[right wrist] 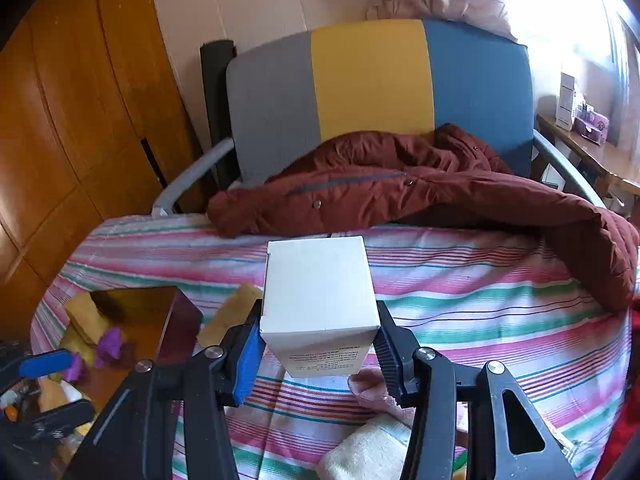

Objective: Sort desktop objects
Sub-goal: 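Grasp the white box with the right gripper, then grasp the holey yellow sponge with the left gripper while the right gripper holds the white box, then carry holey sponge and white box into the gold tray and open both grippers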

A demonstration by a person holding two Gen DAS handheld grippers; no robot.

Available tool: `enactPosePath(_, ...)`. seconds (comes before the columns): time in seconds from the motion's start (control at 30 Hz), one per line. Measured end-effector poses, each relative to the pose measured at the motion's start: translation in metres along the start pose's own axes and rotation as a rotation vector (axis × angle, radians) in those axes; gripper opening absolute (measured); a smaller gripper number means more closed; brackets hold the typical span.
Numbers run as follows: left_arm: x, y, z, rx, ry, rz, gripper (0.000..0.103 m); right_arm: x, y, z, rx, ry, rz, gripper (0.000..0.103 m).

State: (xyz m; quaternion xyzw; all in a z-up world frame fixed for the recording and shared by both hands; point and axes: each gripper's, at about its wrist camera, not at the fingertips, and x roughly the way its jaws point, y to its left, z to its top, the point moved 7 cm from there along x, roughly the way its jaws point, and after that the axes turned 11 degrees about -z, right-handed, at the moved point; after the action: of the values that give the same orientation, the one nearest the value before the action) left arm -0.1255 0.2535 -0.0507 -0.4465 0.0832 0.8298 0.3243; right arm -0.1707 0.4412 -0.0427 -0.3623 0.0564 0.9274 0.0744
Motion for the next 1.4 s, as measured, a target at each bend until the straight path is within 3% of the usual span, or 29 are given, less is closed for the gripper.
enactPosePath(0.13,0.017,-0.009,0.016,0.036,0.031,-0.013,0.061,-0.012,-0.008,0.006,0.035,-0.023,0.017,0.051)
enactPosePath(0.4,0.074,-0.023,0.045,0.166,0.131,0.035,0.063,-0.024,-0.015,0.012,0.063,-0.054,0.037,0.050)
enactPosePath(0.67,0.130,-0.024,0.047,0.210,0.234,0.060,0.065,-0.011,-0.016,0.006,0.049,-0.018,0.025,0.050)
enactPosePath(0.77,0.140,-0.022,0.048,0.222,0.236,0.080,0.071,-0.010,-0.018,0.006,0.053,-0.013,0.028,0.050)
enactPosePath(1.03,0.164,-0.017,0.051,0.219,0.270,0.094,0.071,-0.011,-0.019,0.006,0.059,-0.012,0.035,0.050)
enactPosePath(1.1,0.170,-0.013,0.048,0.207,0.289,0.102,0.065,-0.011,-0.019,0.006,0.060,-0.012,0.035,0.050)
enactPosePath(1.13,0.172,-0.012,0.047,0.203,0.295,0.098,0.057,-0.011,-0.019,0.007,0.060,-0.015,0.033,0.050)
enactPosePath(1.27,0.166,-0.015,0.046,0.205,0.278,0.086,0.053,-0.011,-0.018,0.007,0.054,-0.018,0.031,0.050)
enactPosePath(1.4,0.136,-0.019,0.053,0.210,0.204,0.081,0.052,-0.014,-0.016,0.008,0.046,-0.027,0.038,0.050)
